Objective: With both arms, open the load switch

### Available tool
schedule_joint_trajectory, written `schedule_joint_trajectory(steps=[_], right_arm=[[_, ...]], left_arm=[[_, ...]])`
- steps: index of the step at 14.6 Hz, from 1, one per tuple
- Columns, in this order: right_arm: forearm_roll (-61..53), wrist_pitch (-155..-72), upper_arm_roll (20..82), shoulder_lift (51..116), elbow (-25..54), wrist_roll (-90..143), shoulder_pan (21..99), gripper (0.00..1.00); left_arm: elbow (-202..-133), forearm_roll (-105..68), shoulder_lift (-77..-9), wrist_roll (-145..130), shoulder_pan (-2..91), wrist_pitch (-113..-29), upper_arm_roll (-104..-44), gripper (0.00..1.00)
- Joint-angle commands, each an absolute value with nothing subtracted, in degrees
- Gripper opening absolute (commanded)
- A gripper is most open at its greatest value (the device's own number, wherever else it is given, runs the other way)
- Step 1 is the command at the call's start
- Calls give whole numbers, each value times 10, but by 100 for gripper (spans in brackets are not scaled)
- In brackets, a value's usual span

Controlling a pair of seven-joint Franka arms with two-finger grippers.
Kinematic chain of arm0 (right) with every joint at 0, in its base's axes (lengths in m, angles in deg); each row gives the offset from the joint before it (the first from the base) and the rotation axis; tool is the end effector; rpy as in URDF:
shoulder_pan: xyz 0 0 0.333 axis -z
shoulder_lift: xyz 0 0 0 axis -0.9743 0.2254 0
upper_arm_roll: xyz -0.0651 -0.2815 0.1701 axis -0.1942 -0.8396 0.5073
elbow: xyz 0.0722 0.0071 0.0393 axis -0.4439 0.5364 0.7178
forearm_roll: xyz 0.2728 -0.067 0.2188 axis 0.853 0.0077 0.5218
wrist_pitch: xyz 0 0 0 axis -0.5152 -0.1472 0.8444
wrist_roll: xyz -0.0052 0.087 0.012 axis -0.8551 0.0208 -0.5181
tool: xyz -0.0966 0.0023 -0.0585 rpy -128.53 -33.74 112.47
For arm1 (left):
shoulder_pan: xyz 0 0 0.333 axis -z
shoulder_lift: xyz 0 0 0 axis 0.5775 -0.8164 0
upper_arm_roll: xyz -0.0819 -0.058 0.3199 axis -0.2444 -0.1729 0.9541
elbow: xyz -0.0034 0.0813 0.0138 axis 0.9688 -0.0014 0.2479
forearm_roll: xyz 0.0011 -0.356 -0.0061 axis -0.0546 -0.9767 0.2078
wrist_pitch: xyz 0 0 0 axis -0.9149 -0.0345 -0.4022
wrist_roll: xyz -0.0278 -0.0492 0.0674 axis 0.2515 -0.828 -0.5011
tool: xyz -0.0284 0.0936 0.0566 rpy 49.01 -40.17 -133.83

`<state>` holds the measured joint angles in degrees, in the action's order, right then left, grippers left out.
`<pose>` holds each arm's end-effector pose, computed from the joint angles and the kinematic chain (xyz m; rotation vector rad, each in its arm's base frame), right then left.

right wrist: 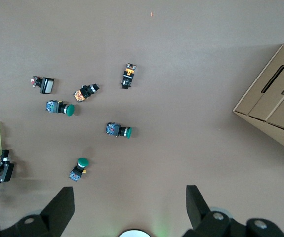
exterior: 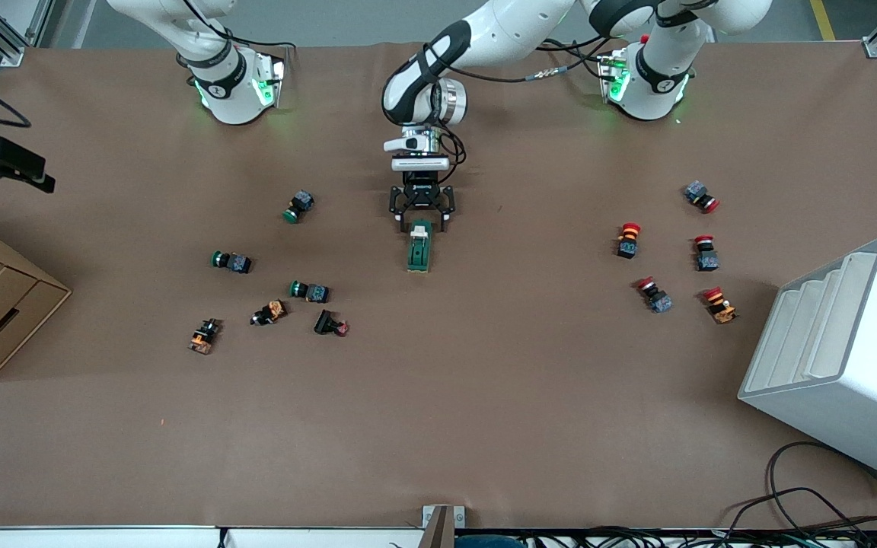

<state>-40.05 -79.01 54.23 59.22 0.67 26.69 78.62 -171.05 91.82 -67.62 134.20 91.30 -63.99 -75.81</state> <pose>0.4968 -0.0313 0.6613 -3.1185 -0.0247 0.1178 0.2349 -0.5657 0.1145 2.6541 0.0375 1.6320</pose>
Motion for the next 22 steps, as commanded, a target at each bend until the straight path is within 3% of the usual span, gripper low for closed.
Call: schedule_joint_trajectory(steps=[1,14,22], right_arm=[[-404,-789,535,554,32,263,773,100],[-412,-778,537,551,36,263,764,100],[-411,-761,537,546,36,264,770,100]], left_arm=[[-1704,929,-691,1360,918,-643,-757,100],[-1699,917,-683,1358,916,-642,-761,100],[-1616,800,-679,1292,907,-649,-764,100]])
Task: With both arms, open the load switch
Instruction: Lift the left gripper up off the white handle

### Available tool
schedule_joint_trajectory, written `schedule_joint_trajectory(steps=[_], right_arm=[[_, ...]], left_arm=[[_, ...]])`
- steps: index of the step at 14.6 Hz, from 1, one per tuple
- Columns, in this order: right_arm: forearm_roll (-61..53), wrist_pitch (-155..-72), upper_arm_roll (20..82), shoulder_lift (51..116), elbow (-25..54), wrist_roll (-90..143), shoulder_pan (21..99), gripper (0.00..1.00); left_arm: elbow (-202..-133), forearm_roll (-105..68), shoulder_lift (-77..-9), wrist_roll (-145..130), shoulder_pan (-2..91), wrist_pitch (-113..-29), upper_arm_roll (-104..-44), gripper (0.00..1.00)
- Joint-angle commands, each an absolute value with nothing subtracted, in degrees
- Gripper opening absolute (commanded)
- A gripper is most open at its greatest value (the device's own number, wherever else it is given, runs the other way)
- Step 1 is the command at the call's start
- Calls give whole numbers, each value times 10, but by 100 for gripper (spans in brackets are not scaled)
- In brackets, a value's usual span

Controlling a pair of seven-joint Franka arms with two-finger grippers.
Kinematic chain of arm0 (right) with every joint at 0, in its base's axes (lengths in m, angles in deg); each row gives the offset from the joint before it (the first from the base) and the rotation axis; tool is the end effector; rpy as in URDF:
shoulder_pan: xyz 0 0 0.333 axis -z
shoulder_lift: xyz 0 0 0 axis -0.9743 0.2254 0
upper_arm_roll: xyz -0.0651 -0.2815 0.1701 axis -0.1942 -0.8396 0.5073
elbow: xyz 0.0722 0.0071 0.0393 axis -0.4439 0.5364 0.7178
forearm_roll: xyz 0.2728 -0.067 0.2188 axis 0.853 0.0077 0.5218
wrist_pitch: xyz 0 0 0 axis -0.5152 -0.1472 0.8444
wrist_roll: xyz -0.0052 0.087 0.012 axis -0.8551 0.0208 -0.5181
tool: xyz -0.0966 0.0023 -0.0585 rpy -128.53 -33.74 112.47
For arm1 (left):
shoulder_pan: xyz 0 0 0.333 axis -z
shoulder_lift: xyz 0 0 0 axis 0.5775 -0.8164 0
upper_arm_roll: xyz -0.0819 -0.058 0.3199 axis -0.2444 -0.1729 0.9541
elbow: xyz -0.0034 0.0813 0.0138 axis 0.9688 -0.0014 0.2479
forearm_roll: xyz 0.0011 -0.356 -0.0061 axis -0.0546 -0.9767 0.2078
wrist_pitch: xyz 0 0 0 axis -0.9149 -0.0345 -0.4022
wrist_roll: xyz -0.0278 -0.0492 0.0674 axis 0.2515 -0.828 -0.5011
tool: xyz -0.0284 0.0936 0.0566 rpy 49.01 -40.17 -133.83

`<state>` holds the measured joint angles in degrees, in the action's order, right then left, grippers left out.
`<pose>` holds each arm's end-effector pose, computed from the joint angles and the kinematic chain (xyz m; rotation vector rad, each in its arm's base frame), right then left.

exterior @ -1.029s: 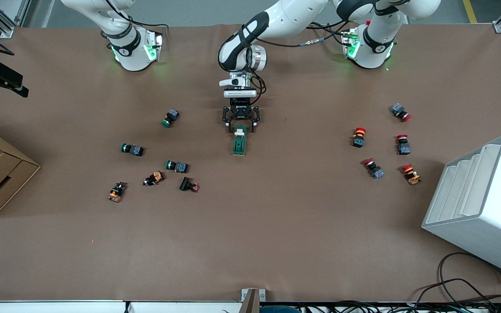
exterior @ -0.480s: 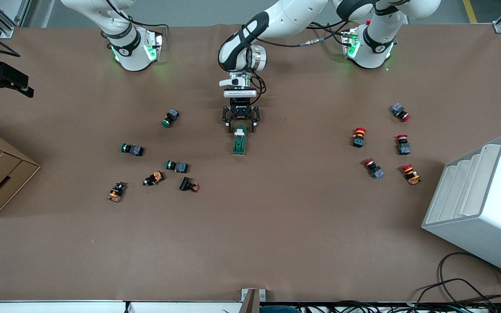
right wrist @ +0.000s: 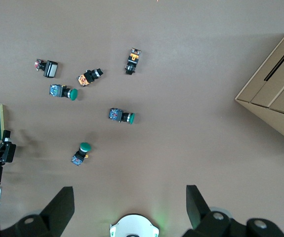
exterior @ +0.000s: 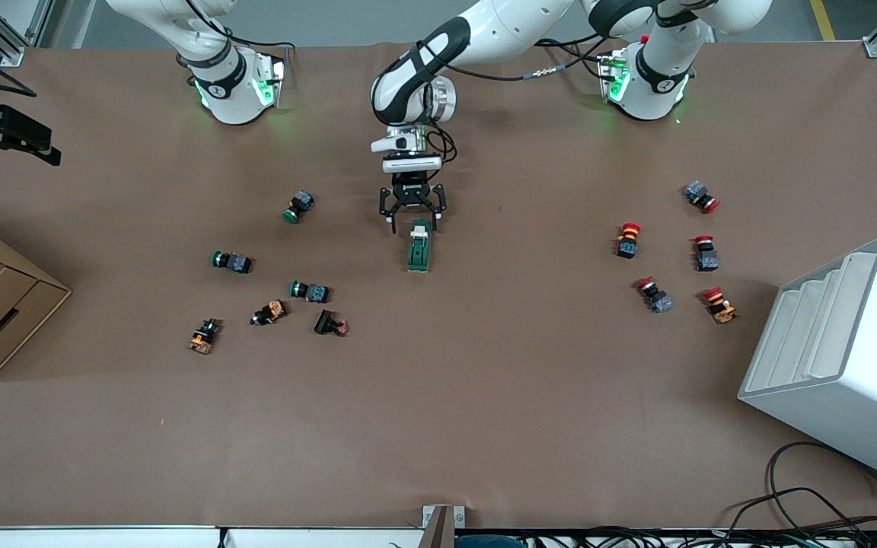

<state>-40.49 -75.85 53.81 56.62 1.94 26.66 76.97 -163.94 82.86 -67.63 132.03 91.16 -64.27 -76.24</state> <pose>0.4755 -0.0213 0.6700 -3.1201 -0.0582 0.1686 0.2536 -0.5949 0.1474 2.6914 0.2867 1.5547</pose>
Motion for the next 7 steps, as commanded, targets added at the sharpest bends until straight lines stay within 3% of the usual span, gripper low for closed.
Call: schedule_joint_trajectory(steps=[1,7], right_arm=[[-411,-765,537,543,38,264,770,100],[-411,-792,538,518,74,264,769,100]], left_arm=[[-1608,791,-678,1284,903,-649,-764,100],[-1553,673,-670,1175,895,-651,-766,100]])
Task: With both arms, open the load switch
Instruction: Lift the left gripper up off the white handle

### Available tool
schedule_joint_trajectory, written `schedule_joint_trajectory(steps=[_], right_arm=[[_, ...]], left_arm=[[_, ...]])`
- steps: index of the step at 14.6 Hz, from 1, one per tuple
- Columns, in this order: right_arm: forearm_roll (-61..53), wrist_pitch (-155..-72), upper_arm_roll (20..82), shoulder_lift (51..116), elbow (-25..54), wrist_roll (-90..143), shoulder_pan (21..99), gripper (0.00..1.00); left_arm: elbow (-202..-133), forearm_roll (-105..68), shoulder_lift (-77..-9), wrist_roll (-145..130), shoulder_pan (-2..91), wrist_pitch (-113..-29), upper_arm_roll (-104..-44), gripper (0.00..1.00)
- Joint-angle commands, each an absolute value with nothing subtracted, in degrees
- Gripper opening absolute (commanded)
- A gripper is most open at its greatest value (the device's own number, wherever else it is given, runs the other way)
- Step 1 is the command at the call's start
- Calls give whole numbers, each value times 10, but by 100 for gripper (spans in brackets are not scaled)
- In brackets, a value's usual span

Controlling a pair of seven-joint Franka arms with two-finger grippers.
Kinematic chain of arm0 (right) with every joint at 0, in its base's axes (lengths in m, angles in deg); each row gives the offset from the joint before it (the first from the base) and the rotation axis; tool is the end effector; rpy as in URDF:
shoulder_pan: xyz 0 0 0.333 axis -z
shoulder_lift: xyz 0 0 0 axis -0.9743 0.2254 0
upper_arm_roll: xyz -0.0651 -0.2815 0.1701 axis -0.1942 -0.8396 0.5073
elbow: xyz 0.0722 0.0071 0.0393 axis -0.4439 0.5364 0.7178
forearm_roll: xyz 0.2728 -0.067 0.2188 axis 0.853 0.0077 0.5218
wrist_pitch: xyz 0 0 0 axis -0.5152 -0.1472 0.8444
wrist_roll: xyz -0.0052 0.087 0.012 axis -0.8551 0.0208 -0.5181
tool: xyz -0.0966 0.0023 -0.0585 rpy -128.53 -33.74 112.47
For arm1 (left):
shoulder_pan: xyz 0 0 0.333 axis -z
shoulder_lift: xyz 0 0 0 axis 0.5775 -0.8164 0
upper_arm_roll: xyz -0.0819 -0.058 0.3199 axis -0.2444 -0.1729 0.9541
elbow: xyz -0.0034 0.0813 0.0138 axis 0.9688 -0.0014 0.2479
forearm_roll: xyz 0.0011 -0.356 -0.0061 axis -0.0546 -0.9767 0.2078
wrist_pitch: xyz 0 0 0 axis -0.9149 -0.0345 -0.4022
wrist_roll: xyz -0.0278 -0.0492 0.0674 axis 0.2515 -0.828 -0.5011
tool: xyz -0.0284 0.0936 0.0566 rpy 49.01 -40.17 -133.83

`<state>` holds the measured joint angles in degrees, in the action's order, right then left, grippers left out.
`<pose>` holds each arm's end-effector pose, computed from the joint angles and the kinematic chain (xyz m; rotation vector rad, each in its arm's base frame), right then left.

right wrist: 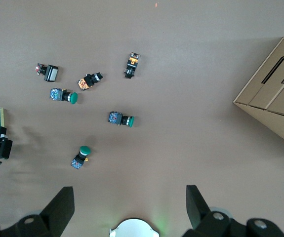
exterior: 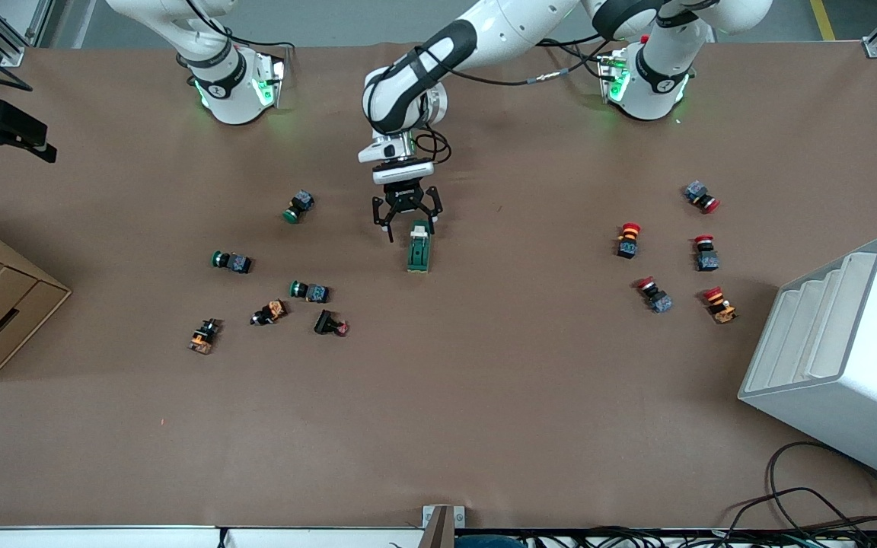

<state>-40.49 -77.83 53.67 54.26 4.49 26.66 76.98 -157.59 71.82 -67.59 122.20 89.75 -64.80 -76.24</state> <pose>0.4656 -0.0227 0.6736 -3.1222 -0.0542 0.1198 0.2831 -0.6090 0.1771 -2.7188 -0.3917 -1.3815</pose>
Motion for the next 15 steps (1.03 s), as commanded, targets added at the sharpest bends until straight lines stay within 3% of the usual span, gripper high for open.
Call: schedule_joint_trajectory(steps=[1,7,15], right_arm=[[-411,-791,538,519,69,264,769,100],[-407,-791,538,519,65,266,769,100],[-403,-791,538,519,66,266,768,100]], left_arm=[[-1540,644,-665,1145,895,-651,-766,100],[-1496,514,-625,969,861,-650,-765,100],[-1489,322,-504,796,756,-646,-764,100]])
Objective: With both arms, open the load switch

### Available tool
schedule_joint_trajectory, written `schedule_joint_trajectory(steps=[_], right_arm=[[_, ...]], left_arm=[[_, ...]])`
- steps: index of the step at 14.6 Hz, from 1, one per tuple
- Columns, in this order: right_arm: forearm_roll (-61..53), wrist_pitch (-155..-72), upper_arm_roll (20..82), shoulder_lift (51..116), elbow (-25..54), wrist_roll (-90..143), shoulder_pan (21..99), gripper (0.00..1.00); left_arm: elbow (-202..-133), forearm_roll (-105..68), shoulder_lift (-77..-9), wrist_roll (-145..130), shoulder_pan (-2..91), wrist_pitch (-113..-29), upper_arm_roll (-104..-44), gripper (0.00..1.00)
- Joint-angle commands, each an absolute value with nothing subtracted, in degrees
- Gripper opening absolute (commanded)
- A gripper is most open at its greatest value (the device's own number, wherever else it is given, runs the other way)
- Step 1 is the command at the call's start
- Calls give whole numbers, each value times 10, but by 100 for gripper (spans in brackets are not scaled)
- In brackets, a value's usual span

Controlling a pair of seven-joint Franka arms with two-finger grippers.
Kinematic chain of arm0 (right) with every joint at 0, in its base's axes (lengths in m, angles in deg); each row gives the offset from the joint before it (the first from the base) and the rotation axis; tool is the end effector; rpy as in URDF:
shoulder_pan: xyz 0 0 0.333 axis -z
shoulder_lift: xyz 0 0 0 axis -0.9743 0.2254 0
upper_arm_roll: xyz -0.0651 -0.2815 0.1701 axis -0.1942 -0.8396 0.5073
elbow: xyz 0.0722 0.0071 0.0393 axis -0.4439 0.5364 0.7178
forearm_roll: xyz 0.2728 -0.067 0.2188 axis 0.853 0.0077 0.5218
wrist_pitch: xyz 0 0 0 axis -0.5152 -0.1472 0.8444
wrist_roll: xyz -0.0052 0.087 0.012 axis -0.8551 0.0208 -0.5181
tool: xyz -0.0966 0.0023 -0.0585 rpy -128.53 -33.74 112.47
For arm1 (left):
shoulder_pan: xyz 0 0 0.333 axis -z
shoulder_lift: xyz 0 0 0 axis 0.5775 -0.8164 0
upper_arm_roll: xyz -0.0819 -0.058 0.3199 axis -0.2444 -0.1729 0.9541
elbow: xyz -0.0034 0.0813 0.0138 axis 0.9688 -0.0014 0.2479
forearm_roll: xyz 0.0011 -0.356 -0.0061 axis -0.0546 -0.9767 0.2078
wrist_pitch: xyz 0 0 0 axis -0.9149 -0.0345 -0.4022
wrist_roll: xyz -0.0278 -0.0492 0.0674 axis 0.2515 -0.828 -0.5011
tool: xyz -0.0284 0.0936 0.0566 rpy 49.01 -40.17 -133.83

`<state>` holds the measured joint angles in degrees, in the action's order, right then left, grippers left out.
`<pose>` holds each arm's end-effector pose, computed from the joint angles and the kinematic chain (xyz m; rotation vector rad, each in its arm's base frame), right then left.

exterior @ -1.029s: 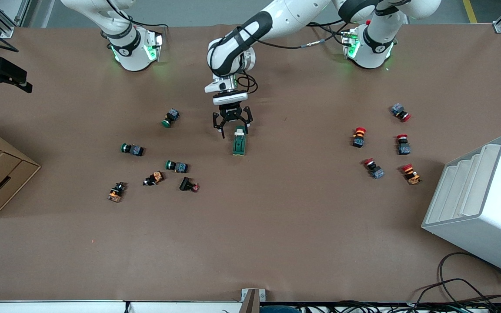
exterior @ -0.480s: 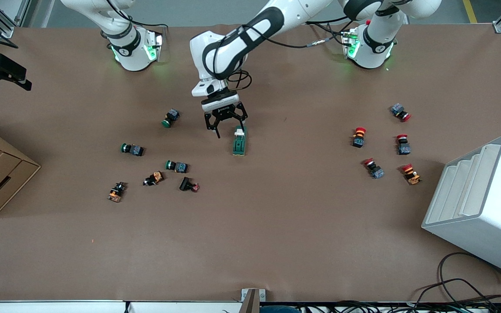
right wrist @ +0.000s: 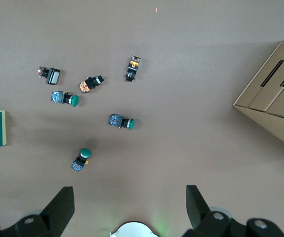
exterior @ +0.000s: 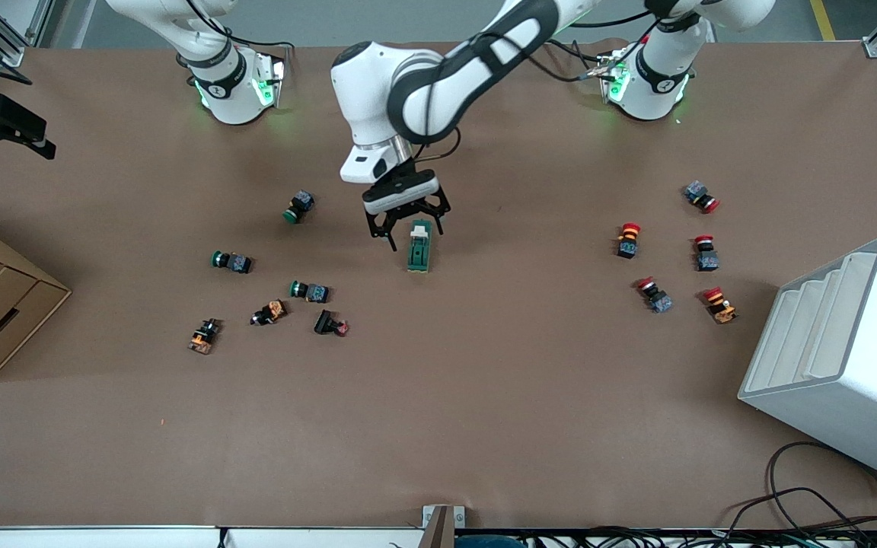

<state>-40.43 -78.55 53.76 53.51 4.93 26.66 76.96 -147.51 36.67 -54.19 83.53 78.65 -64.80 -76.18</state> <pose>0.4626 -0.0217 0.6775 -3.1228 -0.0575 0.0917 0.4063 -0.5722 0.3788 -2.8692 -0.4844 -0.7724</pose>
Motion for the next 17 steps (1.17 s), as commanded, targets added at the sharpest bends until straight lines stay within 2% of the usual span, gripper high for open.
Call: schedule_joint_trajectory(steps=[1,9,17], right_arm=[[-403,-791,538,519,66,266,768,100],[-400,-790,538,519,66,272,767,100],[-390,-787,537,520,66,270,768,100]], left_arm=[[-1488,290,-489,762,734,-644,-764,100],[-1488,124,-380,432,517,-567,-765,100],[-1488,81,-347,213,352,-556,-766,100]])
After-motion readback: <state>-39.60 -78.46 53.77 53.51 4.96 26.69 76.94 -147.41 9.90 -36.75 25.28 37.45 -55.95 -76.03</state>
